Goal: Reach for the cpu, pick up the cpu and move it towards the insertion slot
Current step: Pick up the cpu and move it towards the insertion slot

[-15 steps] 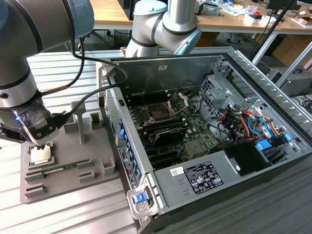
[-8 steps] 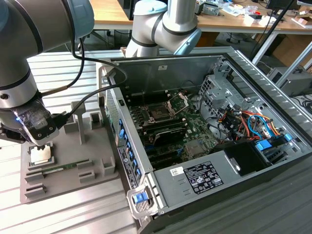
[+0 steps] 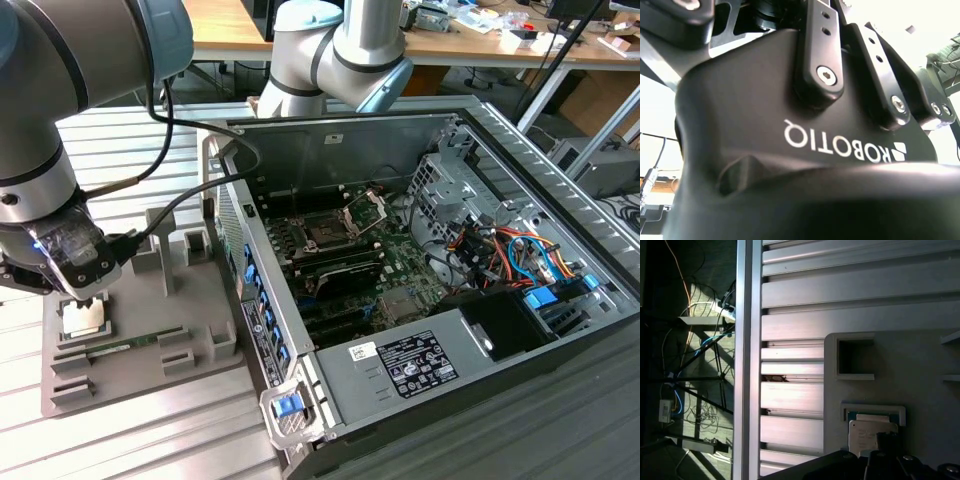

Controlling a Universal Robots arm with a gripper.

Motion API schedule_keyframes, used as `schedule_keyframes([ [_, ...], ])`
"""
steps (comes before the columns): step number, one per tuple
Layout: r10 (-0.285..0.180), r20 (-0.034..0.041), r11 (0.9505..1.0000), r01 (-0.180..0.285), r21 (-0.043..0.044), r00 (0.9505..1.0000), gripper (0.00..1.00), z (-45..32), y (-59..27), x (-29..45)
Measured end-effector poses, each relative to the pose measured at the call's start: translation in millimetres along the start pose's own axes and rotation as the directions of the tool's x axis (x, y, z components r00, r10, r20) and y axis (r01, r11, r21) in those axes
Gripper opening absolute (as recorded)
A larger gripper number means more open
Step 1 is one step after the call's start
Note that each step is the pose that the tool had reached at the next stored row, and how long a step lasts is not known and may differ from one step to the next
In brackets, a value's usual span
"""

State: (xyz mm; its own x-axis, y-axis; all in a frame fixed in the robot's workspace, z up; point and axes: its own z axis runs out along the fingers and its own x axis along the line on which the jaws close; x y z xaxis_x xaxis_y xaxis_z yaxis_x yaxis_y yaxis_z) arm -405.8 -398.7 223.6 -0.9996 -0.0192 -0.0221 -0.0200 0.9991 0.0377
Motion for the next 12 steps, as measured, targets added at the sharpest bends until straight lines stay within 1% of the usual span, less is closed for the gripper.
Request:
schedule_keyframes([
  [12,0.0,0.0004,1.0,0.0,0.0,1.0,0.11,2.9,-0.1,0.1],
])
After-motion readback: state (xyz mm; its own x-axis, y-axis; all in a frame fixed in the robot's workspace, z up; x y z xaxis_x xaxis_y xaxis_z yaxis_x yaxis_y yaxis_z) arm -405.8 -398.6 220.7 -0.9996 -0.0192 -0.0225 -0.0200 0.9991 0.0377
